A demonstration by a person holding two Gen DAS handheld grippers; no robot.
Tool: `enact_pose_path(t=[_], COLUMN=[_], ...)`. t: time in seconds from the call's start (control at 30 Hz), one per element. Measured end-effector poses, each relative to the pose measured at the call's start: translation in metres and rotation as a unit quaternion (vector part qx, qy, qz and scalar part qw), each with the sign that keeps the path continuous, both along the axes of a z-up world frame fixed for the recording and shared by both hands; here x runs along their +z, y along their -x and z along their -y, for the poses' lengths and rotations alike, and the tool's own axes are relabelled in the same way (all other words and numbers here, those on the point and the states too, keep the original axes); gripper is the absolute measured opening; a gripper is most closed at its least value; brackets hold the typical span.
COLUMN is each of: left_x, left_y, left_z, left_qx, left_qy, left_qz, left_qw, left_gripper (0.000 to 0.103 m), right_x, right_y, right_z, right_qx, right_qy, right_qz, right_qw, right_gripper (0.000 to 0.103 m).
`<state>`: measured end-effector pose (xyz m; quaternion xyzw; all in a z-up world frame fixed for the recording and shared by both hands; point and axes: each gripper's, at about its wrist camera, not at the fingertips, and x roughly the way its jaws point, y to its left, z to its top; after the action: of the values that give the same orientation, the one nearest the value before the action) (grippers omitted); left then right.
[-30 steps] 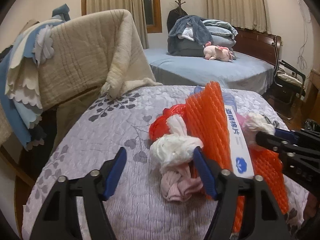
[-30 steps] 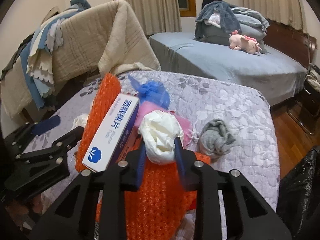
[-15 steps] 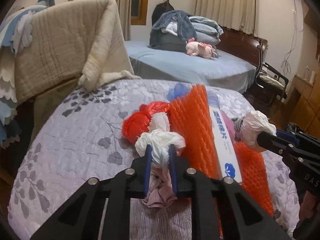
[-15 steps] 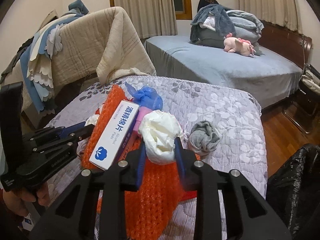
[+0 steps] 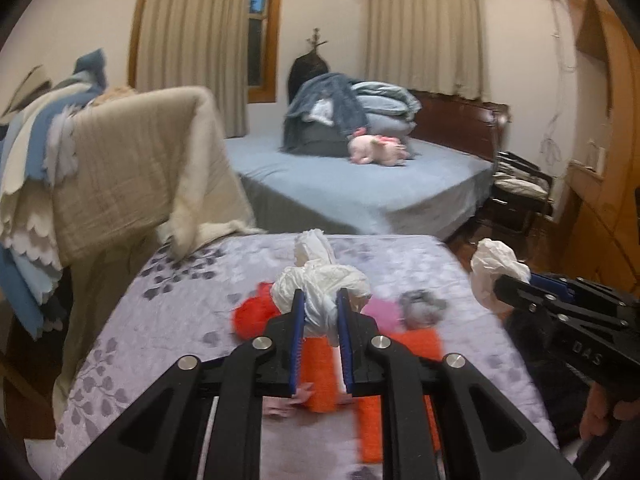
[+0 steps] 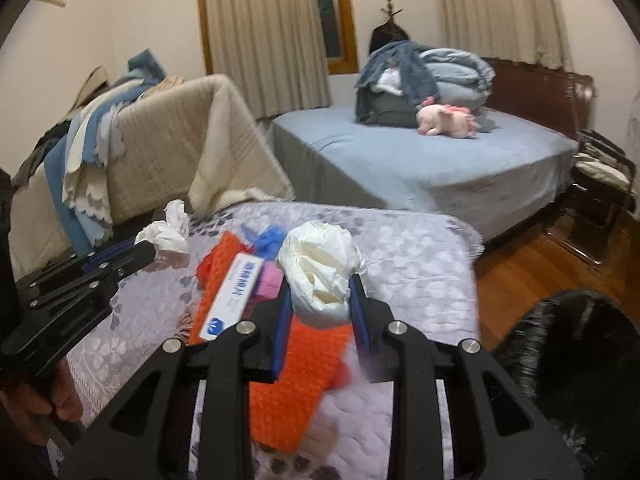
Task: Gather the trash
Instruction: 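Grasp a white tissue ball with the left tool while the right tool grasps another, then carry both tissue balls over the trash bin and open both tools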
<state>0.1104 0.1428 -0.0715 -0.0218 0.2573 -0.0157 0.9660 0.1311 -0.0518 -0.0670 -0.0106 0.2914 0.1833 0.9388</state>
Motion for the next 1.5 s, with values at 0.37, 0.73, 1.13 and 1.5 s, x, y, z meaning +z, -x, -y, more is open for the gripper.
enact_pose_path(t=[0.37, 0.73, 1.13, 1.5], left_x=[0.007, -0.007, -0.014, 0.002], left_y=[-0.003, -0.022, -0.024, -0.002], left_z=[0.118, 0.238, 0.281, 0.171], left_qx=[-0.126, -0.236, -0.274, -0.138], left_qy=[0.028, 0.046, 0.046, 0.011], left_qz=[-0.002, -0.027, -0.031, 0.006], left_qw=[0.9917, 0.9704, 0.9601, 0.9903], left_gripper=[0.016, 0.016, 0.074, 0.097], right_x=[0.013, -0.02, -0.029, -0.017], right_y=[0.042, 0.069, 0.085, 0.063], right_z=[0.131, 0.243, 0.285, 0.223], right_qx=[-0.144, -0.267, -0.343, -0.278], right_qy=[0.023, 0.05, 0.044, 0.028], right_qz=[0.007, -0.016, -0.003, 0.008], right_qw=[0.989, 0.962, 0.938, 0.96], right_gripper=[0.027, 0.03, 0.091, 0.098])
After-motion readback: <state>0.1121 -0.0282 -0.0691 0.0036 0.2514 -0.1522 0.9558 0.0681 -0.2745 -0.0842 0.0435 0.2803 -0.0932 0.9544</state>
